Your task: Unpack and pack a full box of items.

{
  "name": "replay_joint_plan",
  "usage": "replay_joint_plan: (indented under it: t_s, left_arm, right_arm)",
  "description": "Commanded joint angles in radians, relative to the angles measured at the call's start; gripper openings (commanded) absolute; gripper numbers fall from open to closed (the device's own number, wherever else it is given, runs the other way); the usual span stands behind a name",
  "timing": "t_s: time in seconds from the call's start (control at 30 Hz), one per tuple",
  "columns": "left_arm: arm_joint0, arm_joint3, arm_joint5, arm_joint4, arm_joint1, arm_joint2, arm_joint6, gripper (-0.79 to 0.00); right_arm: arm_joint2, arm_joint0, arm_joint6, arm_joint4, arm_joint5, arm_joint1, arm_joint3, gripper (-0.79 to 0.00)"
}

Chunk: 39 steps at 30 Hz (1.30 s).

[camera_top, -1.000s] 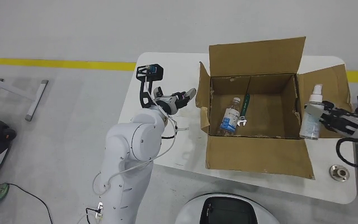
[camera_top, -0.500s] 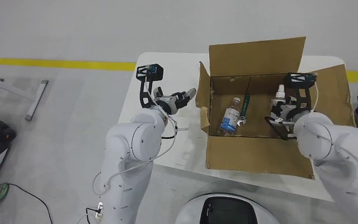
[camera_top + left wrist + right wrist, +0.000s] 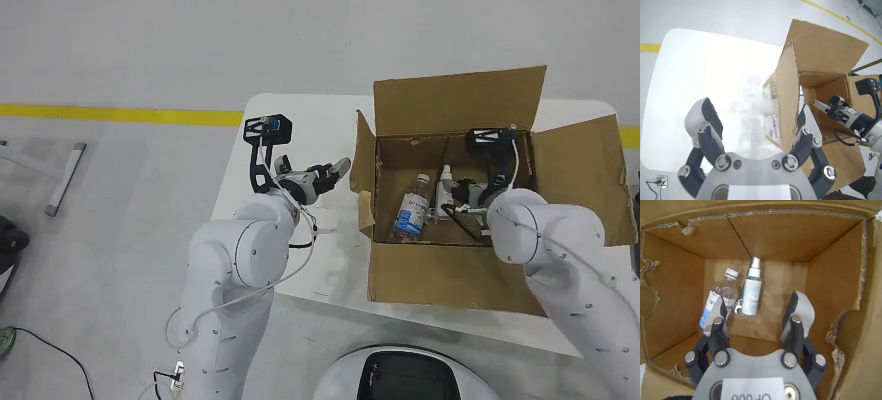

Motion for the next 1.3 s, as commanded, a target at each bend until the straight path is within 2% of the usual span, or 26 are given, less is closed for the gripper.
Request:
replay_joint_plan:
  t_s: [0.0,0.17,0.3,0.37,0.53,0.7,0.8,0.9,1.2,1.23,1.27]
  left_arm:
    - [0.000,0.000,0.000,0.000,0.000,0.000,0.000,0.000]
    - [0.000,0.000,0.000,0.000,0.000,0.000,0.000,0.000]
    - [0.000,0.000,0.000,0.000,0.000,0.000,0.000,0.000]
    - [0.000,0.000,0.000,0.000,0.000,0.000,0.000,0.000]
    - [0.000,0.000,0.000,0.000,0.000,0.000,0.000,0.000]
    - [0.000,0.000,0.000,0.000,0.000,0.000,0.000,0.000]
    - [0.000,0.000,0.000,0.000,0.000,0.000,0.000,0.000]
    - [0.000,0.000,0.000,0.000,0.000,0.000,0.000,0.000]
    - [0.000,0.000,0.000,0.000,0.000,0.000,0.000,0.000]
    - [0.000,0.000,0.000,0.000,0.000,0.000,0.000,0.000]
    - [0.000,0.000,0.000,0.000,0.000,0.000,0.000,0.000]
  right_arm:
    - [0.084,-0.037,0.016,0.049,-0.016,0.004,-0.074,0.000]
    - [0.369,-0.156,0.087,0.137,-0.087,0.022,-0.262,0.000]
    - [0.627,-0.219,0.165,0.212,-0.165,0.033,-0.348,0.000]
    - [0.734,-0.237,0.191,0.248,-0.203,0.037,-0.361,0.000]
    - [1.040,-0.318,0.259,0.352,-0.374,0.047,-0.332,0.000]
    - [1.219,-0.442,0.284,0.396,-0.499,0.047,-0.299,0.000]
    - [1.269,-0.534,0.282,0.424,-0.566,0.042,-0.279,0.000]
    - [1.281,-0.616,0.271,0.457,-0.573,0.030,-0.229,0.000]
    - [1.152,-0.866,0.174,0.418,-0.590,-0.005,-0.284,0.000]
    - [1.138,-0.883,0.166,0.413,-0.592,-0.007,-0.291,-0.031]
    - [1.119,-0.903,0.148,0.400,-0.593,-0.009,-0.296,-0.095]
